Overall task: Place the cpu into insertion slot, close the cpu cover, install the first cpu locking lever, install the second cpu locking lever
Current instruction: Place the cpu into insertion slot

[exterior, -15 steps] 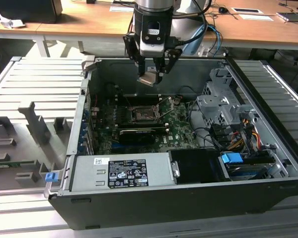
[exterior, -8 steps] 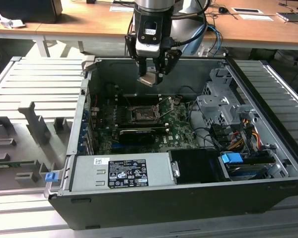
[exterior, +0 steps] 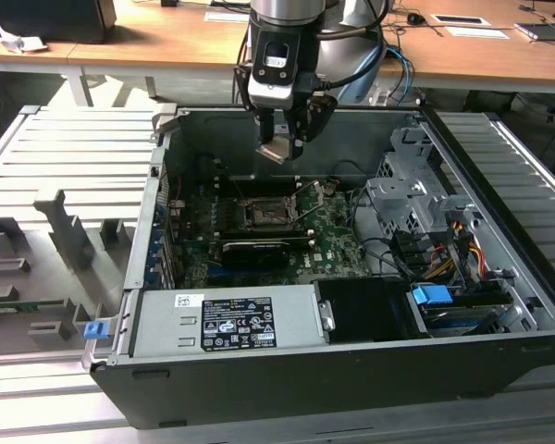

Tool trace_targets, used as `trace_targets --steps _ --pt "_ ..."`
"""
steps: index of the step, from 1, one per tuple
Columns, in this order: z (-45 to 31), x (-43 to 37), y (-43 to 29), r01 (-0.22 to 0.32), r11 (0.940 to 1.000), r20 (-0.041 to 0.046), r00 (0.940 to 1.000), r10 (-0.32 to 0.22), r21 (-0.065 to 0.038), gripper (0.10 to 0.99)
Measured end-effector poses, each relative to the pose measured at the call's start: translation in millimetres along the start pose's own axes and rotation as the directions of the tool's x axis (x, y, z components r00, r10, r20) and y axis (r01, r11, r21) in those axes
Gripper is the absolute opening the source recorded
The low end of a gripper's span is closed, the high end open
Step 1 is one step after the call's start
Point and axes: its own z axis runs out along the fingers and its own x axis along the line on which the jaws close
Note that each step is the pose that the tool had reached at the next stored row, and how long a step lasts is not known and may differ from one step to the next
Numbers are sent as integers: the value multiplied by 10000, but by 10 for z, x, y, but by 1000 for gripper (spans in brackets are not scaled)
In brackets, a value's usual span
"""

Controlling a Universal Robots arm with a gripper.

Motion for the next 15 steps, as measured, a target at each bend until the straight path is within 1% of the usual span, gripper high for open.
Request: trace_targets --steps 5,9,13,15 --pt "33 -1 -3 -74 10000 24 10000 74 17 525" --pt "41 -1 -4 -564 9984 71 9984 564 10 525" --pt "47 -1 -4 -1010 9949 108 9948 1010 -3 525" --pt "49 -1 -5 -1273 9919 131 9918 1273 -10 525"
